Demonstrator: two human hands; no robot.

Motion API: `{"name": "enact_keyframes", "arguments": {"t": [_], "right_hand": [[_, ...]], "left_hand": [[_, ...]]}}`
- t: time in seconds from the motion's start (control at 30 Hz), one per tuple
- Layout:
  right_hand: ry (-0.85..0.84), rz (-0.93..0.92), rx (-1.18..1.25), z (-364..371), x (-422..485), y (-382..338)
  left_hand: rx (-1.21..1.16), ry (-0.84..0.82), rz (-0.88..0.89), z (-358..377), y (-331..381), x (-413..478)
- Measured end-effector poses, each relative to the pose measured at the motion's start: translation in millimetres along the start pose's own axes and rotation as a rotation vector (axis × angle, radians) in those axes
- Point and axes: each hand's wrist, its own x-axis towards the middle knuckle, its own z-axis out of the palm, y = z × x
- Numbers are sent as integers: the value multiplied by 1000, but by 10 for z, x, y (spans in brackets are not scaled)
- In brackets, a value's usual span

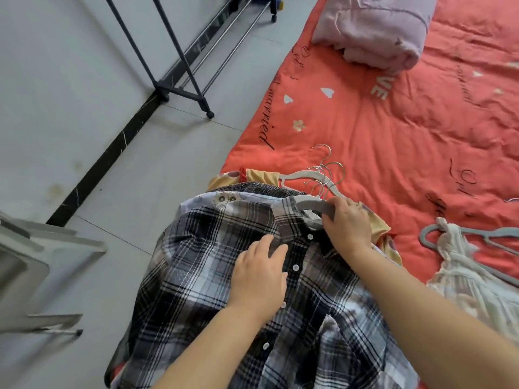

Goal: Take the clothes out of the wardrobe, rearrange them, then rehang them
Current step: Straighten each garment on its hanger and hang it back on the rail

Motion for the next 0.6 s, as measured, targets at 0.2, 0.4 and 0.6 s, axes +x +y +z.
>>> {"name": "enact_keyframes", "arguments": {"t": [0.2, 0.4, 0.6], "right_hand": [[120, -293, 190, -596, -742, -249], [255, -349, 299, -1288, -1609, -603], [370, -355, 328, -2077, -2617, -826]], "left_hand": [[-15, 209, 76, -388, 191, -217], [2, 406, 313, -723, 329, -728], [-84, 590, 531, -936, 448, -1626]]}}
